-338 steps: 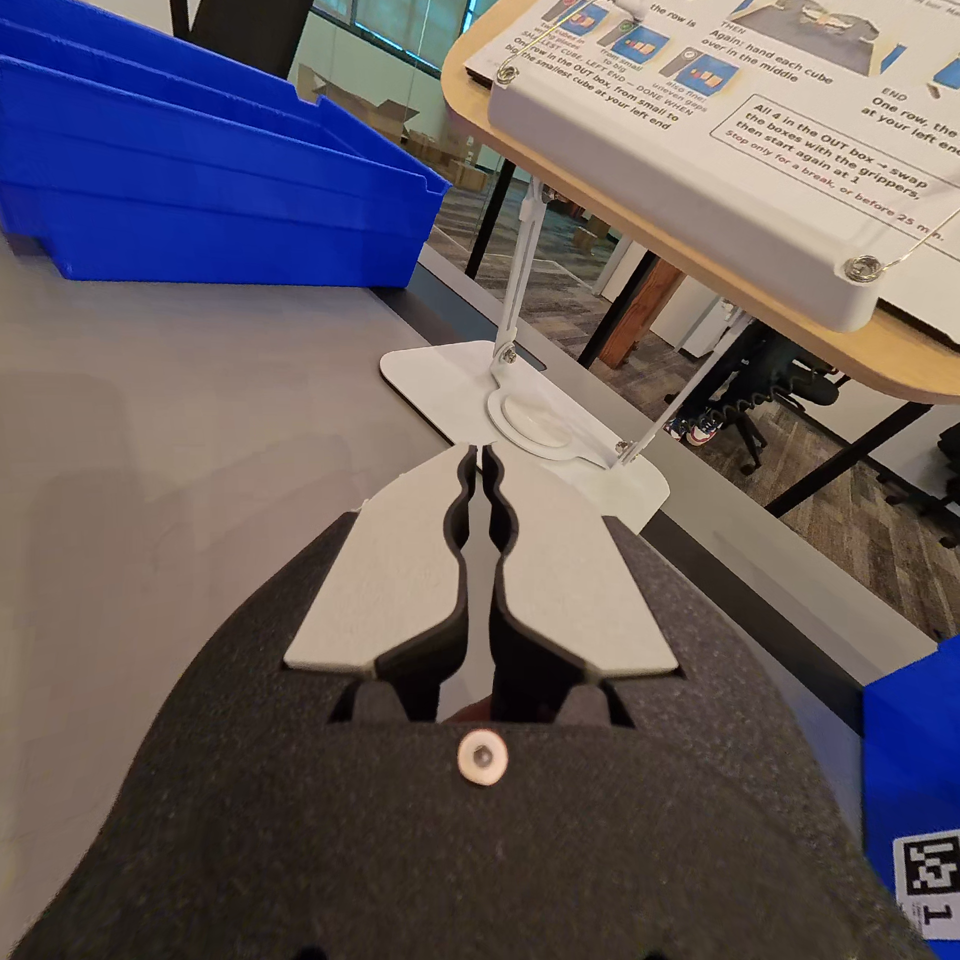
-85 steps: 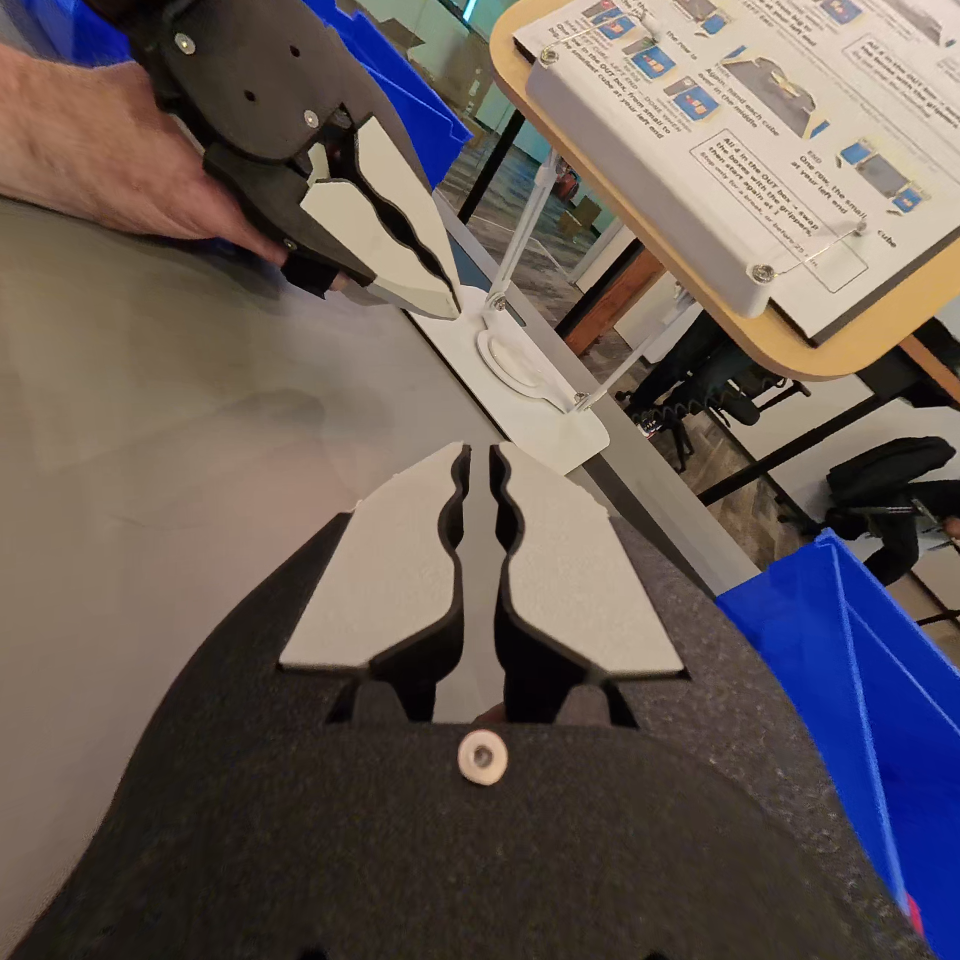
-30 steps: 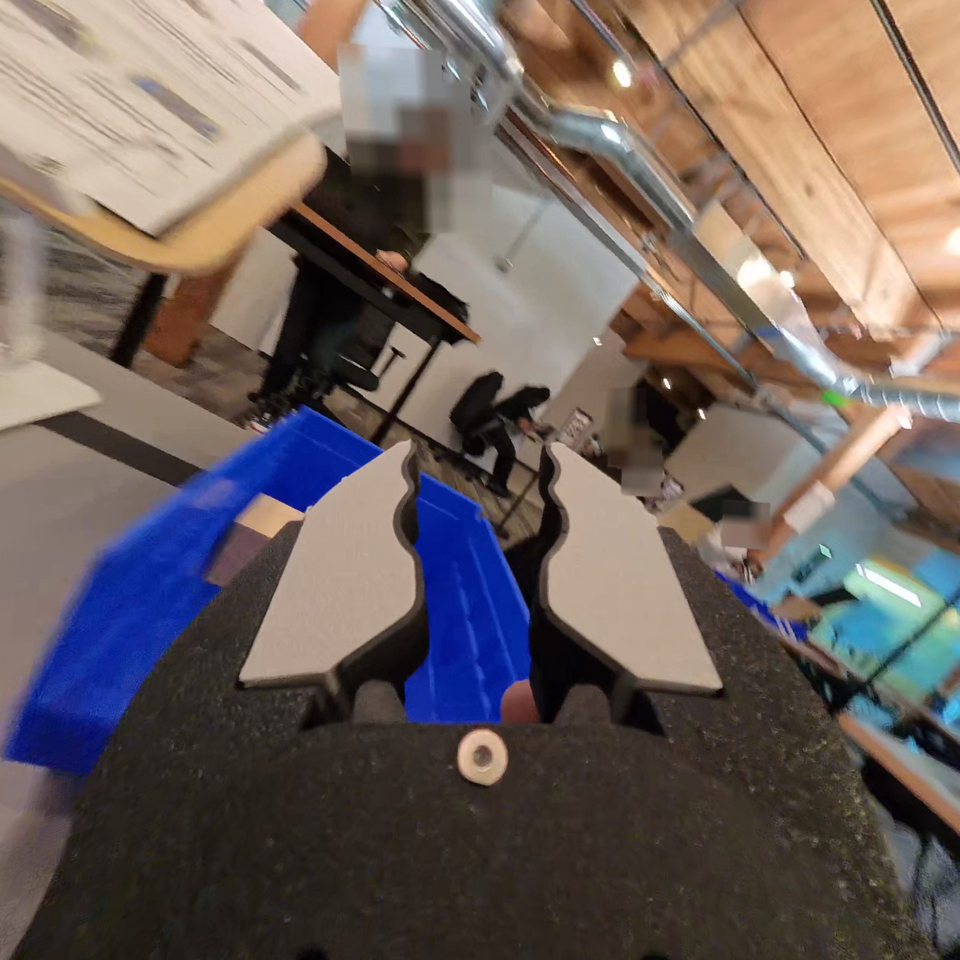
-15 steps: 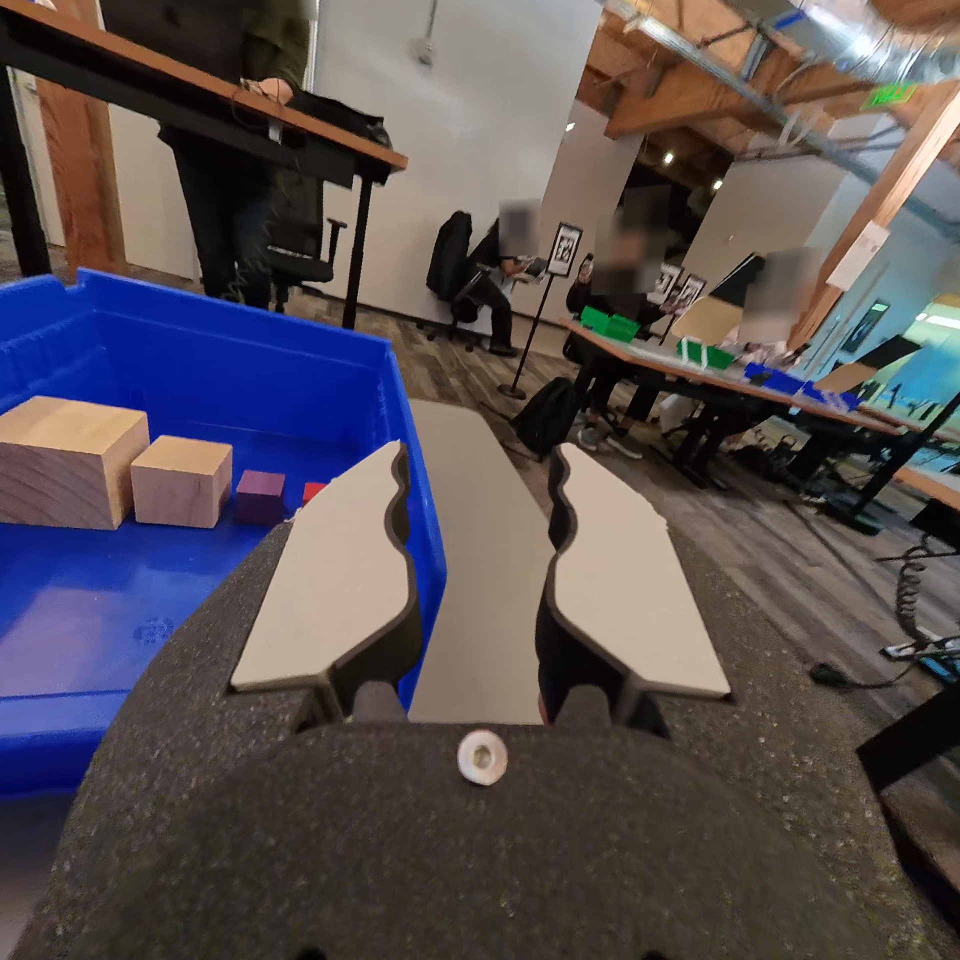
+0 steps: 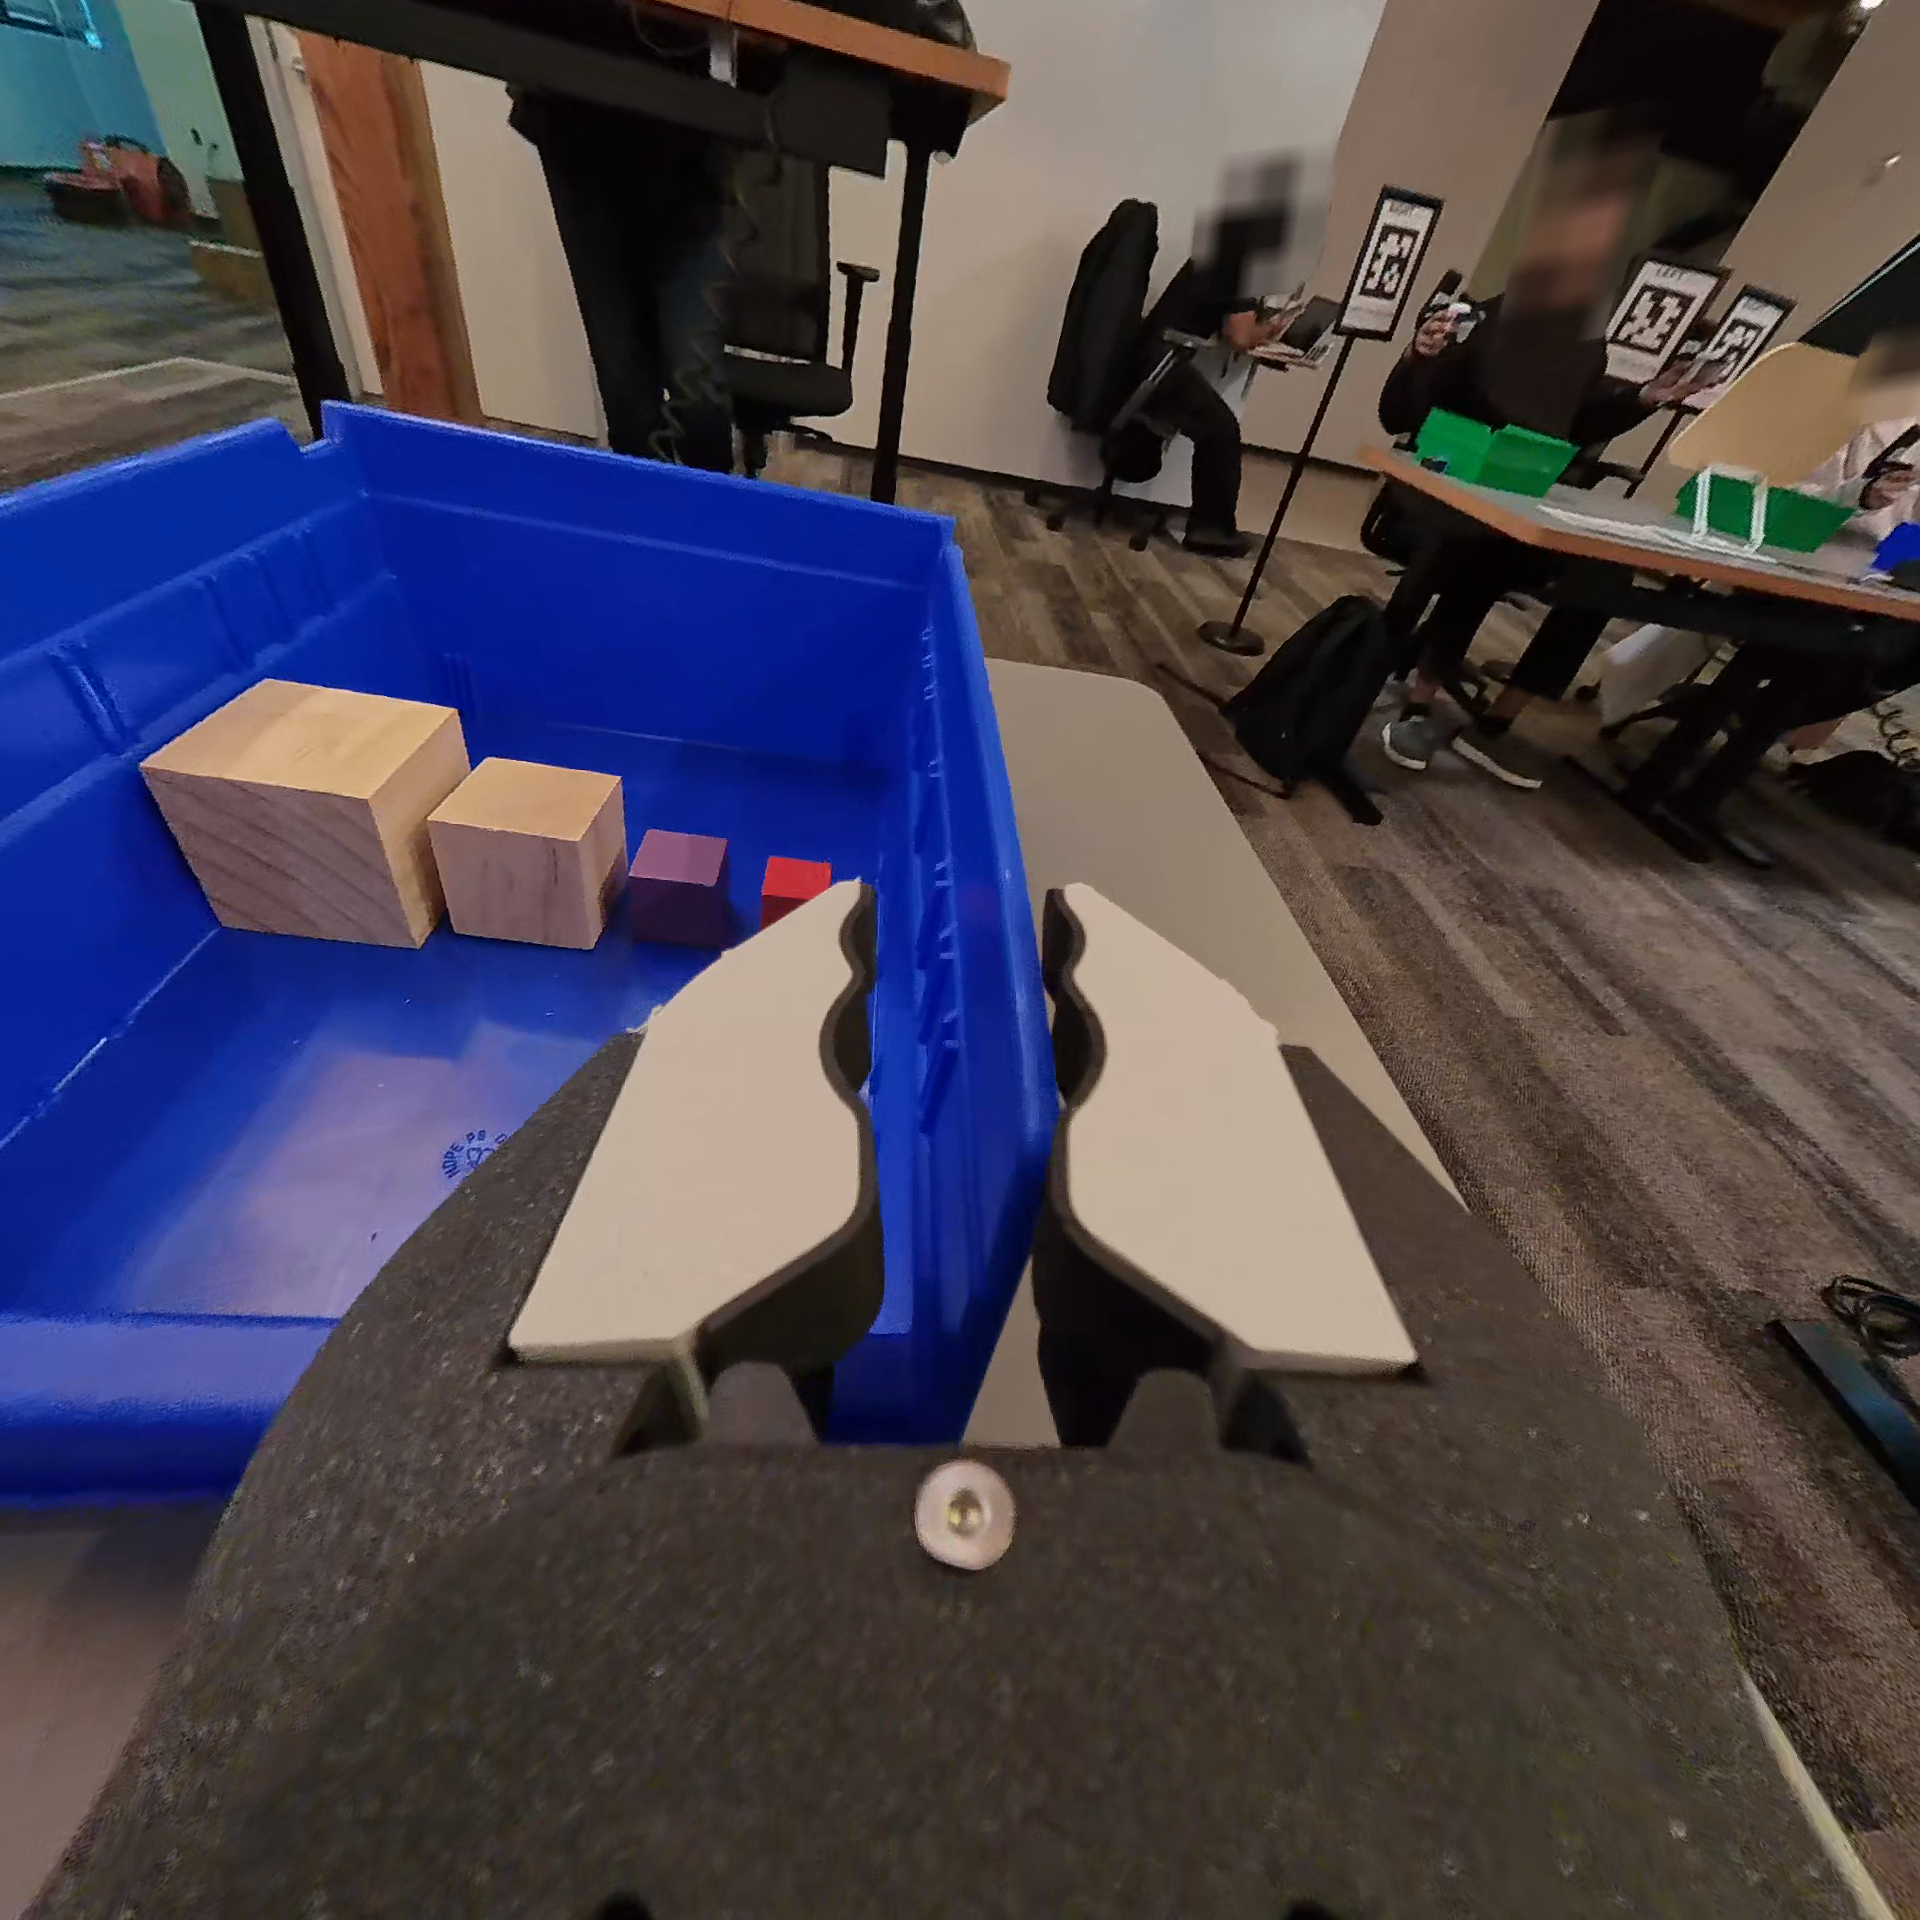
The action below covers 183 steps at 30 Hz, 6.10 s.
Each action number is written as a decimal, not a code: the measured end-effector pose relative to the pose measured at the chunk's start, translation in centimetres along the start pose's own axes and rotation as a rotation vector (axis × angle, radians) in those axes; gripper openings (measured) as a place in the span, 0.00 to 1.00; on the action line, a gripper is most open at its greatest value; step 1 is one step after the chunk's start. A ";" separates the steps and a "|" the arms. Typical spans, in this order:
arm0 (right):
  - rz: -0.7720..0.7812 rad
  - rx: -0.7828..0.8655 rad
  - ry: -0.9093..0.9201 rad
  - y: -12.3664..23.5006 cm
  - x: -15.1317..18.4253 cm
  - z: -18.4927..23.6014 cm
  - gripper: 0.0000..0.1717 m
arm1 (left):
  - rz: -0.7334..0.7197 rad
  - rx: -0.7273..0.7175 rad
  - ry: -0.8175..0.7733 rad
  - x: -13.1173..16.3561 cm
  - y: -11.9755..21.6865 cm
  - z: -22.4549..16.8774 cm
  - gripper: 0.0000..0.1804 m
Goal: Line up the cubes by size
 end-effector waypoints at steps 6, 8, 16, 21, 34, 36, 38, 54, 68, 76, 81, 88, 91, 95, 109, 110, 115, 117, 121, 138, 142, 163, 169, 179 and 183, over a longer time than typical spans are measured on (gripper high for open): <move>0.056 -0.027 -0.024 -0.2 0.5 -0.5 0.05 | 0.007 0.043 0.058 0.1 0.4 0.2 0.05; 0.054 -0.040 -0.020 -0.3 0.6 -0.5 0.04 | 0.004 0.052 0.041 0.1 0.5 -0.1 0.02; 0.052 -0.104 -0.049 -0.1 0.6 -0.3 0.03 | -0.022 0.045 -0.021 -0.1 1.3 -0.2 0.02; 0.068 -0.148 -0.095 0.4 0.6 -0.1 0.02 | -0.065 0.042 -0.048 -1.0 3.3 -0.2 0.02; 0.089 -0.207 -0.139 3.8 0.7 1.3 0.02 | -0.146 -0.001 0.007 -3.0 8.8 1.9 0.02; 0.091 -0.228 -0.131 4.7 0.6 1.9 0.02 | -0.174 -0.013 0.016 -3.5 9.7 2.3 0.02; 0.090 -0.253 -0.133 5.6 0.6 2.8 0.02 | -0.189 -0.026 0.027 -3.9 10.5 2.7 0.02; 0.081 -0.465 -0.117 13.1 -0.6 11.1 0.02 | -0.287 -0.078 0.086 -5.9 13.5 5.2 0.02; 0.051 -0.619 -0.086 14.4 -3.2 21.4 0.02 | -0.329 -0.103 0.114 -6.5 14.9 6.5 0.02; 0.033 -0.690 -0.075 14.0 -5.1 28.2 0.02 | -0.326 -0.123 0.109 -6.4 15.0 6.9 0.02; -0.065 -0.701 0.041 13.9 -7.2 29.4 0.20 | -0.322 -0.129 0.109 -6.3 14.9 7.0 0.02; -0.305 -1.031 0.456 21.3 -10.3 28.8 0.21 | -0.319 -0.127 0.107 -6.3 14.7 6.8 0.02; -0.241 -1.198 0.663 24.0 -7.7 31.2 0.26 | -0.316 -0.121 0.104 -6.3 14.5 6.4 0.02; -0.244 -1.259 0.892 24.7 -4.7 34.2 0.29 | -0.313 -0.107 0.099 -6.2 14.2 5.8 0.02; -0.188 -1.450 0.973 24.5 -2.0 38.5 0.20 | -0.316 -0.102 0.101 -6.3 14.3 5.9 0.02; -0.204 -1.447 0.989 24.5 -2.1 38.7 0.19 | -0.319 -0.103 0.102 -6.4 14.4 6.0 0.02; -0.237 -1.422 0.989 24.4 -2.7 40.4 0.15 | -0.331 -0.110 0.114 -6.5 14.8 6.4 0.02; -0.242 -1.416 0.995 24.3 -2.9 41.3 0.15 | -0.335 -0.112 0.118 -6.6 14.9 6.5 0.02; -0.267 -1.397 0.997 24.0 -3.5 43.3 0.15 | -0.342 -0.121 0.116 -6.7 15.2 6.7 0.02; -0.266 -1.389 1.011 22.6 -6.6 54.1 0.14 | -0.436 -0.194 0.190 -8.0 18.8 9.8 0.02; -0.248 -1.379 0.998 21.9 -7.4 56.6 0.14 | -0.456 -0.213 0.190 -8.3 19.6 10.2 0.02; -0.097 -1.127 0.894 15.7 -12.3 71.1 0.14 | -0.560 -0.308 0.267 -8.6 23.8 13.8 0.02; -0.064 -1.065 0.881 14.0 -13.4 74.3 0.14 | -0.581 -0.314 0.293 -8.5 24.4 14.3 0.02; -0.066 -1.016 0.874 11.8 -14.4 76.5 0.15 | -0.574 -0.306 0.292 -8.3 24.1 14.2 0.02; -0.175 -0.976 0.802 12.8 -16.2 75.0 0.21 | -0.588 -0.302 0.278 -8.7 24.2 13.9 0.02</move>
Point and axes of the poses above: each gripper's, where its closed fingertips meet, y back along the fingers, x out of its underside, z = x × y across the jaws, the point moved 2 cm from there along y, back along the fingers, and after that the axes turned 5 degrees about y, right-handed, at the moved point
